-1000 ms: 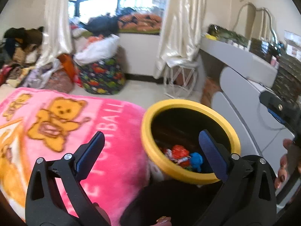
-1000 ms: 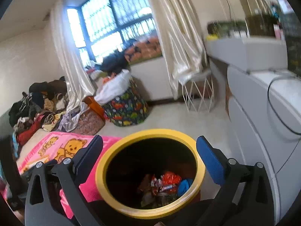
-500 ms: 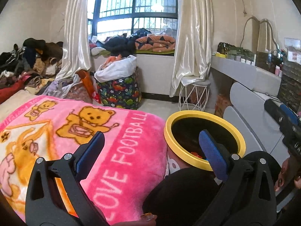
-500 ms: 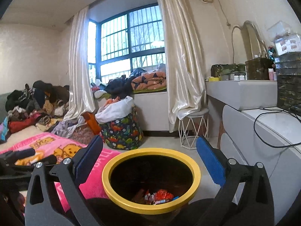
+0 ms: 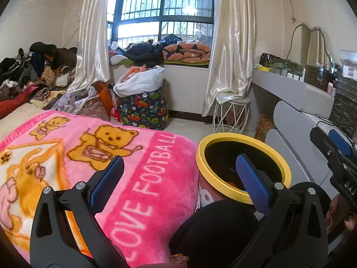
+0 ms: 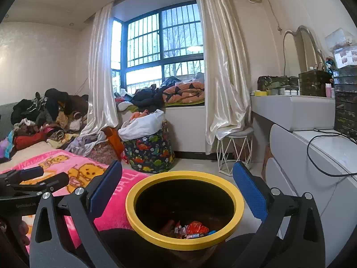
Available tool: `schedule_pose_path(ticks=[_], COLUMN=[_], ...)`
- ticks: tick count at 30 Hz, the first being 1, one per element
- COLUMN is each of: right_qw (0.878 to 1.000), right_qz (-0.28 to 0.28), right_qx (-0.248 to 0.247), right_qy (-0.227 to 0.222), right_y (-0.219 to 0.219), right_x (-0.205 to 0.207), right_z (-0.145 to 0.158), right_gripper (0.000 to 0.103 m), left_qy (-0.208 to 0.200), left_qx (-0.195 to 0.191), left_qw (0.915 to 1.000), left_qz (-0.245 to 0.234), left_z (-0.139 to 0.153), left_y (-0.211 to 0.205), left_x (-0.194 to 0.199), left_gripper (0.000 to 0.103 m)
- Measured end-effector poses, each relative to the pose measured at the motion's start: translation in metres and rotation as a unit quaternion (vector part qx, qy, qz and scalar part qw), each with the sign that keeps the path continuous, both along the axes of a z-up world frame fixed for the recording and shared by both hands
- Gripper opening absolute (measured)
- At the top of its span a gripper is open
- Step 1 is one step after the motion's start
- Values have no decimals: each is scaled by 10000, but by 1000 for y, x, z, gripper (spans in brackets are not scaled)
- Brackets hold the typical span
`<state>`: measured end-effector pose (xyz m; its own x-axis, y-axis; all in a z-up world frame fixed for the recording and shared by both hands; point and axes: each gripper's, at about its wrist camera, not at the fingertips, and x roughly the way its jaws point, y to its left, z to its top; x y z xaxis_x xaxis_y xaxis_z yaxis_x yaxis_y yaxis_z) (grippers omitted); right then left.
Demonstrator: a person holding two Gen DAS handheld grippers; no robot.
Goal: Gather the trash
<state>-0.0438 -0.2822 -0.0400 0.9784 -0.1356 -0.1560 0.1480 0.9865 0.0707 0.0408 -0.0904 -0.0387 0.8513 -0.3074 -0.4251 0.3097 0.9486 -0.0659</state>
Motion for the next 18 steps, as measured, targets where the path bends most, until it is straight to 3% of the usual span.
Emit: schedule_pose_path(ticks=[18], right_qw=[10000], right_qz=[5], right_qx=[-11], right_qy=[-3], right_y=[1], right_x=[3], right_z=[-1], right_gripper=[97], left_qy=[-48], left_qx=[26], left_qw=[9999], left_qz=[-96], left_z=[2], left_y=[-6], left_x=[-5], left_gripper=[92])
